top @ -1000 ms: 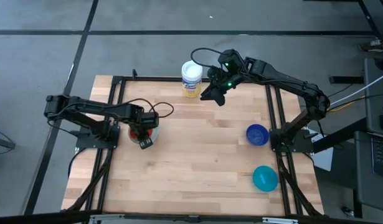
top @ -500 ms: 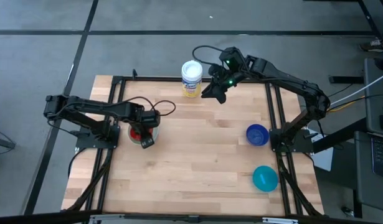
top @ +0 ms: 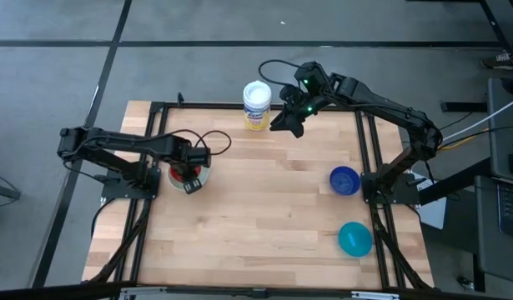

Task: Nest bowls inside each other
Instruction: Stack the red bowl on top of the green bowl on the table, then stack the blue bowl on top of the red bowl on the table

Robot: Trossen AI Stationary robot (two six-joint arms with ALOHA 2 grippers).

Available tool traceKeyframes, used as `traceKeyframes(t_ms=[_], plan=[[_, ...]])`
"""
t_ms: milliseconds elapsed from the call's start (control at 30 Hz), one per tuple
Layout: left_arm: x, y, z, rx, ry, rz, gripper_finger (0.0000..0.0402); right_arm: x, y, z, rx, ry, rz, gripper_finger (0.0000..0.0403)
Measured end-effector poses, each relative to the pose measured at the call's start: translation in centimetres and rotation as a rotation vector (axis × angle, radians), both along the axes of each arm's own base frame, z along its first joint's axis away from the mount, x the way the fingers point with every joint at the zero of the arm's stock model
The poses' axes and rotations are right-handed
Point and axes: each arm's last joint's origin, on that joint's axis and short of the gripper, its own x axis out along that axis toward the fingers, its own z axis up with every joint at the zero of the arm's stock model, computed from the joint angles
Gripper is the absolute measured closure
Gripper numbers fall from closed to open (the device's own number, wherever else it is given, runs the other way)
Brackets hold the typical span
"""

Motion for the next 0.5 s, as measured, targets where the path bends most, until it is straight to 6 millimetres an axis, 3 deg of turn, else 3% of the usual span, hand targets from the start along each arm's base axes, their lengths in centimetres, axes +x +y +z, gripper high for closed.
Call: traceKeyframes(t_ms=[267,367,500], plan=[[1.5,0.4,2.3,0.015,-0.144,0.032,0.0336,0.0,0.0,0.0,0.003,0.001,-0.002,0.0273],[3.3,0.8,4.8,-0.010,-0.412,0.030,0.0326,0.0,0.0,0.0,0.006,0.002,-0.003,0.0269],[6.1,2.2,9.2,-0.024,-0.957,-0.001,0.0316,0.1,0.1,0.0,0.046,0.014,-0.027,0.0262]])
